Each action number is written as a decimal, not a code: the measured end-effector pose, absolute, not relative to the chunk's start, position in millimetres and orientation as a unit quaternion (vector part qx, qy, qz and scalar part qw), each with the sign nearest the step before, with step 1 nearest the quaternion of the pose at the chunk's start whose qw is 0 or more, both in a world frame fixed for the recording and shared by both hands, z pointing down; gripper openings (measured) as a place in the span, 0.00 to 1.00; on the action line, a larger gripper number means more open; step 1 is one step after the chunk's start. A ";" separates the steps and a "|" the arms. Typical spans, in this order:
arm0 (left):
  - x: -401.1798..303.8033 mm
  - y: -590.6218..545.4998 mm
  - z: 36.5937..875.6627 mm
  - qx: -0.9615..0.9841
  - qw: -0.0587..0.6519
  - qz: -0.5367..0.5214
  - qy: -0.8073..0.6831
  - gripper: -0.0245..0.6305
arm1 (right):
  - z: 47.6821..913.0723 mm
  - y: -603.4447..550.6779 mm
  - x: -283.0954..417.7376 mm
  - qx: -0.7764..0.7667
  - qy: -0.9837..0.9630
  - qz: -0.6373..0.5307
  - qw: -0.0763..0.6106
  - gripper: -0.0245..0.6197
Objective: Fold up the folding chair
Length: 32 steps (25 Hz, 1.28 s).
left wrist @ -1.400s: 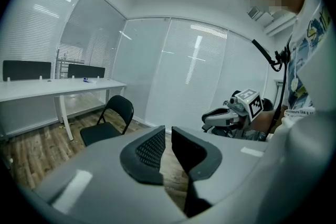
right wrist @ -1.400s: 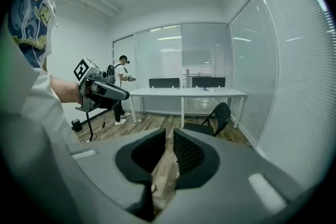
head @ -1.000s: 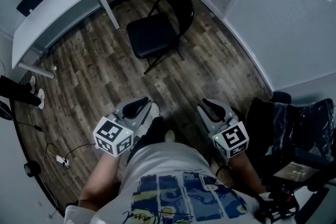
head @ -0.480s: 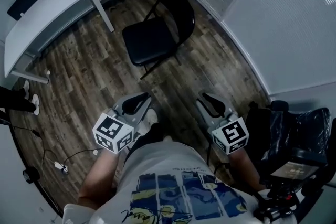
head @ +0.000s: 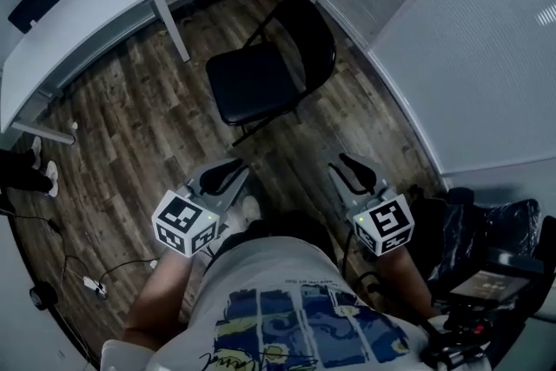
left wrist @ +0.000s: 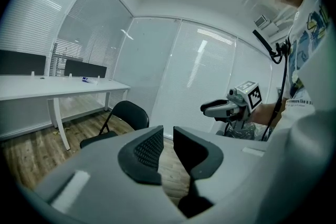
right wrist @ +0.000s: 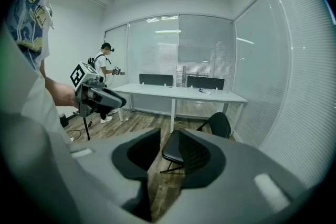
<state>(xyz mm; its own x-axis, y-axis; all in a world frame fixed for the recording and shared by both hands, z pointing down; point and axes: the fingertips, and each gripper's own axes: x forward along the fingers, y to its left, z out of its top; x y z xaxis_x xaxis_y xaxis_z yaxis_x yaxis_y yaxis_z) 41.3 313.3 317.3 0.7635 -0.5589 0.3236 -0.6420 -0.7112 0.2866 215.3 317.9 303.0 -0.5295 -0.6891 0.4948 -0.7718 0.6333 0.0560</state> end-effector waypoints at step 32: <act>5.1 174.1 385.7 0.879 0.243 0.125 -0.390 0.20 | 356.9 125.3 234.0 0.431 -0.848 0.120 0.286 0.22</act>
